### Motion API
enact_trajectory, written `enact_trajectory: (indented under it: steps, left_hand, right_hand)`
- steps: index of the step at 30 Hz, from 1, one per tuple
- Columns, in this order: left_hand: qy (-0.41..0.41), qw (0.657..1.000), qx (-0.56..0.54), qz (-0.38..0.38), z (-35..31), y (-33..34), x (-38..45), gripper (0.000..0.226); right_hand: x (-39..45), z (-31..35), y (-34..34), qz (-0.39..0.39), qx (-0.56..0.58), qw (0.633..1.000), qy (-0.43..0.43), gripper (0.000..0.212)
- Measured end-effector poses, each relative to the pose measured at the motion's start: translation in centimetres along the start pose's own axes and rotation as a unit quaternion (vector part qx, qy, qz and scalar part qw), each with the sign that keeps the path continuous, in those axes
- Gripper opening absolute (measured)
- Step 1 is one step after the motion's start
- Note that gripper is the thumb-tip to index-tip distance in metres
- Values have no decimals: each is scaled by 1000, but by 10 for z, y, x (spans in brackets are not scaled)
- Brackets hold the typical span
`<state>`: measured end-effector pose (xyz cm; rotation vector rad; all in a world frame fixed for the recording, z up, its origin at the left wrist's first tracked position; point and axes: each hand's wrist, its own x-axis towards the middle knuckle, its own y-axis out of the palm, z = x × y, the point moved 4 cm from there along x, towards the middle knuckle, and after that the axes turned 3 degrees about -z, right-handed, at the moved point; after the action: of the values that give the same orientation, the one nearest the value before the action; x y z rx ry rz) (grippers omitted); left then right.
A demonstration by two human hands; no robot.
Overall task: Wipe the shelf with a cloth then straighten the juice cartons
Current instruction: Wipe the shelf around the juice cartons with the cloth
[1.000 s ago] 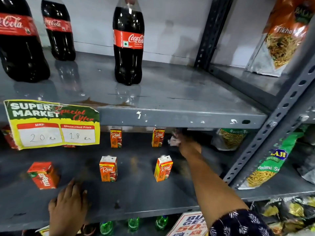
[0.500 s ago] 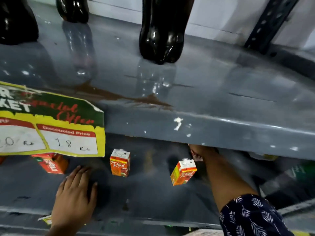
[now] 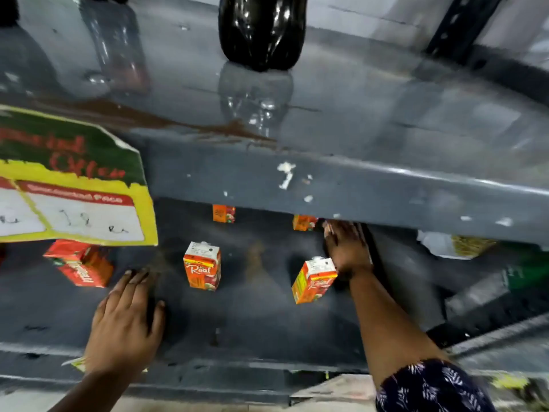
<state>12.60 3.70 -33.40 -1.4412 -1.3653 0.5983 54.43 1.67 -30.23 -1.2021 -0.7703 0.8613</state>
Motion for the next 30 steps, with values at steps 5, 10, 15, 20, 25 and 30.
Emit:
enact_trajectory:
  steps: [5,10,15,20,25,30]
  left_hand:
    - [-8,1000,-13,-8,-1,-1,-2,59]
    - [9,999,-27,-17,-1,-2,-3,56]
    - [13,998,-53,-13,2,1,-2,62]
    - [45,996,-69,21,10,5,-1,75]
    - [64,992,-92,63,23,-6,-9,87]
    - [101,986,-67,117,44,-20,-16,88]
  right_hand:
    - [-51,-16,15,-13,-29,999,-42,79]
    - [-107,-6,7,-118,49,991,43,46]
    - [-153,-7,18,-38,76,993,87,47]
    - [-206,7,10,-41,95,987,121,50]
    - [-243,24,-7,-15,148,980,135,51]
    - [-265,43,-36,-2,140,977,164,50]
